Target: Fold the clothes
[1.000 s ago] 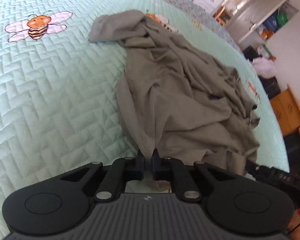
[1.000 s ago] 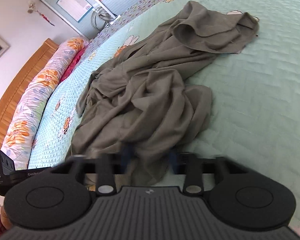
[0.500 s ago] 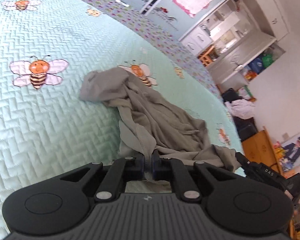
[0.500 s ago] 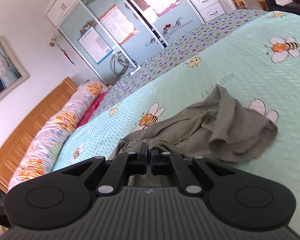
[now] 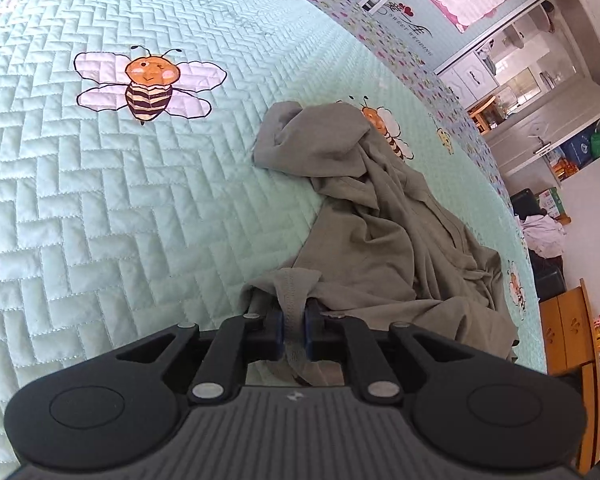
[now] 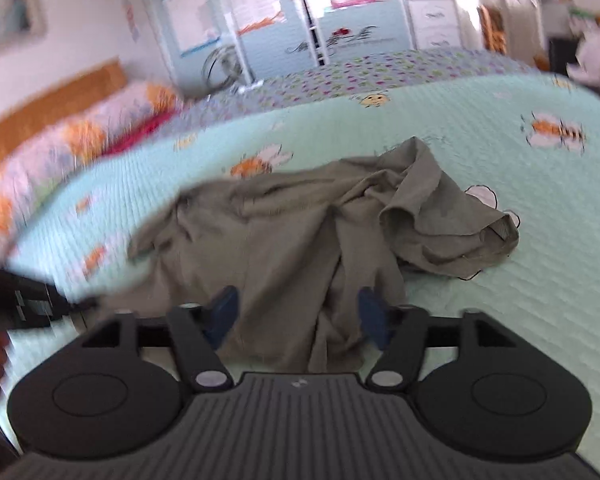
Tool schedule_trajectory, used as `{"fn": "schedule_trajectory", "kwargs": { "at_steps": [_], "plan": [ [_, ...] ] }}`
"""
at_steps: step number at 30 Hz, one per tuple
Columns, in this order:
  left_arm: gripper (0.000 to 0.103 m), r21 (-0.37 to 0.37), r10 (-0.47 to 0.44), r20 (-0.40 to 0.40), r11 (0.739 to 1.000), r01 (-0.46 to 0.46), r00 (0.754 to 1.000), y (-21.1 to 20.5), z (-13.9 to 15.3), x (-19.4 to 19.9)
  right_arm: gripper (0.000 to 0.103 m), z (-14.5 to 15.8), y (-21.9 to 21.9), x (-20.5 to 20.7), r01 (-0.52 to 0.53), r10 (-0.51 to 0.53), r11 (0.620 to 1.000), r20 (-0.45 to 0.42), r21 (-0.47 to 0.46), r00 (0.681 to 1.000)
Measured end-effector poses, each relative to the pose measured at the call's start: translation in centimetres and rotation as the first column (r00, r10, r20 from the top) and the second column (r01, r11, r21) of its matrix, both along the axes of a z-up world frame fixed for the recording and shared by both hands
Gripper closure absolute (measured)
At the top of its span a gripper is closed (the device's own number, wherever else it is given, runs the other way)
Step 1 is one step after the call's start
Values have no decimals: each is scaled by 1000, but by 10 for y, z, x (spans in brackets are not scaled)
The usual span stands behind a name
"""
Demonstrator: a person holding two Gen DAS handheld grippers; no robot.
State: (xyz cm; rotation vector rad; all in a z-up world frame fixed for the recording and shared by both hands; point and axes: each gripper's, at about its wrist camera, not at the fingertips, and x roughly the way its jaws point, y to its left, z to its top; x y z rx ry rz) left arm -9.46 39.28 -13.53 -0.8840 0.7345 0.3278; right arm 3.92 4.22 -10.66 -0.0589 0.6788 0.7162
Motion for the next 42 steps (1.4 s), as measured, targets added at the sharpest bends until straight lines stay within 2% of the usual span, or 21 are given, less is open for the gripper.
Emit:
{"fn": "schedule_trajectory", "kwargs": {
  "at_steps": [3,5,7,8,9,11,13,16,18,20,22,27,31,35,37,39,41,42],
  "plan": [
    [91,33,-16,8,999,15,1000,-7,10,-9,31,-17,26,-9,-68,76,992,74,-106,994],
    [81,86,-39,1,996,38,999,-13,19,-17,33,-25,33,-10,-66,83,987,116,-148,990],
    [64,154,-62,-16,986,64,998,-23,25,-25,41,-33,39,-10,-53,84,980,158,-190,984],
    [62,188,-73,-25,979,76,997,-28,28,-29,59,-34,39,-7,-51,83,980,158,-193,984],
    [60,222,-84,-34,971,89,996,-33,30,-33,83,-33,36,-2,-51,75,984,135,-170,988],
    [60,285,-115,-51,950,125,992,-45,35,-40,99,-22,25,7,-28,34,996,76,-81,997],
    [60,352,-192,-68,913,204,979,-65,37,-37,99,-6,13,15,-3,2,1000,50,27,999],
    [60,457,-326,-114,821,341,938,-104,38,-22,99,19,4,25,5,-10,988,30,156,999],
    [59,485,-375,-142,780,395,916,-125,33,-7,100,31,3,35,10,-11,973,4,229,1000],
    [59,482,-415,-155,760,436,896,-140,24,10,100,40,2,45,30,-26,958,-18,284,1000],
    [59,497,-424,-171,742,449,890,-147,17,22,100,46,1,51,50,-41,946,-34,321,999],
    [57,544,-427,-213,695,470,879,-162,2,46,100,48,1,46,57,-58,957,-6,285,998],
    [56,579,-428,-247,655,486,870,-174,-10,66,98,32,-10,34,72,-62,963,-45,259,997],
    [54,559,-431,-232,675,482,872,-172,-11,69,95,14,-23,22,97,-76,967,-96,234,992],
    [49,546,-432,-223,687,479,874,-171,-11,70,95,7,-29,17,105,-80,968,-119,228,990],
    [47,533,-434,-214,699,477,875,-169,-11,70,95,1,-33,12,109,-81,970,-130,219,988],
    [51,519,-435,-204,711,474,877,-168,-10,71,95,-2,-32,9,110,-84,973,-132,204,988],
    [67,513,-436,-200,717,472,878,-167,-10,71,95,-4,-32,7,109,-84,975,-130,196,988]
  ]
}}
